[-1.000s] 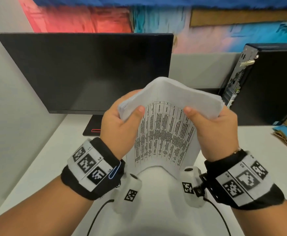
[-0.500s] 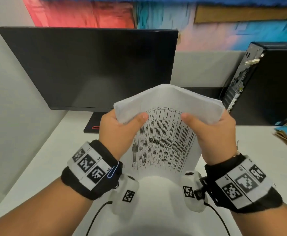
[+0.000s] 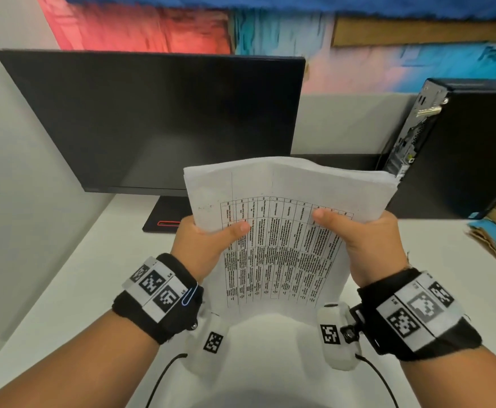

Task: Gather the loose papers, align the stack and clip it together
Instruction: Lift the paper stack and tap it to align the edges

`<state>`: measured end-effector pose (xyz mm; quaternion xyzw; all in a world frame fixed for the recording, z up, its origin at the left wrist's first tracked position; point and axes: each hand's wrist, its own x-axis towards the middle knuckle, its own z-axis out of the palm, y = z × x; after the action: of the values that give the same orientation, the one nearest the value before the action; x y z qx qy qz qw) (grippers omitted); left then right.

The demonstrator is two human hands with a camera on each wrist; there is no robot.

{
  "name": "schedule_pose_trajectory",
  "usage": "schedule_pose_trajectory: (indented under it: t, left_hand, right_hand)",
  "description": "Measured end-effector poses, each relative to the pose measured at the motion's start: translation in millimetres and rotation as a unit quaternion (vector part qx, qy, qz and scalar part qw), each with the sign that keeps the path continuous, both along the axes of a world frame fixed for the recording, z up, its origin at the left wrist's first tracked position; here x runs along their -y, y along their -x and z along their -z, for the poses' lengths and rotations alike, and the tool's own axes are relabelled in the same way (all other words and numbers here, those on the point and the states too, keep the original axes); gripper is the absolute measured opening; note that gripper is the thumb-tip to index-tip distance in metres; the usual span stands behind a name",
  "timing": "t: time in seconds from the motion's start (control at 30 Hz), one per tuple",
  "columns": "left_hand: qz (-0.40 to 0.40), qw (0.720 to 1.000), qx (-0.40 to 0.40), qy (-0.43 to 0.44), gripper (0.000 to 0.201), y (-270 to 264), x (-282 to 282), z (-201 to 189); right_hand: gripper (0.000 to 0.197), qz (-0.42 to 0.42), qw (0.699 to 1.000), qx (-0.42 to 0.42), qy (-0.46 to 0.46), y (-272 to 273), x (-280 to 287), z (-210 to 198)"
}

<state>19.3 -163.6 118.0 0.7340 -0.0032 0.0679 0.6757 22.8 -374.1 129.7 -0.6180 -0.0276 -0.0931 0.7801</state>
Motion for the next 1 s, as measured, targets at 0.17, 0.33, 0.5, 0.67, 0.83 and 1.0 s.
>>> schedule_pose_trajectory:
  t: [0.17,0.33,0.5,0.67,0.83,1.0]
  left_hand:
    - [-0.038,0.998,0.027,-0.034,0.021,-1,-1,-5]
    - [-0.001,0.968,0.088,-0.236,0.018,8,7,-41]
    - [0.117,0.932,0.043,-0.340,0.021,8,8,-51]
    - [0.131,0.888,-0.093,-0.432,0.014,-5,-25,-31]
    - [0.026,0.933,-0.124,-0.336,0.017,-18,-65,-2]
    - [-0.147,0.983,-0.081,-0.076,0.022,-13,-54,25]
  right_hand:
    - [0.058,0.103,0.992,0.021,0.070,-7,5,-3]
    - [0.078,0.216,0.865,0.208,0.402,7,0,-32]
    - [0.010,0.044,0.877,0.240,0.415,19,-13,-33]
    - [0.014,0.056,0.960,0.133,0.242,20,27,-27]
    - [0.031,0.038,0.996,0.029,0.075,11,62,10]
    - [0.023,0.054,0.996,-0.044,-0.047,2,61,62]
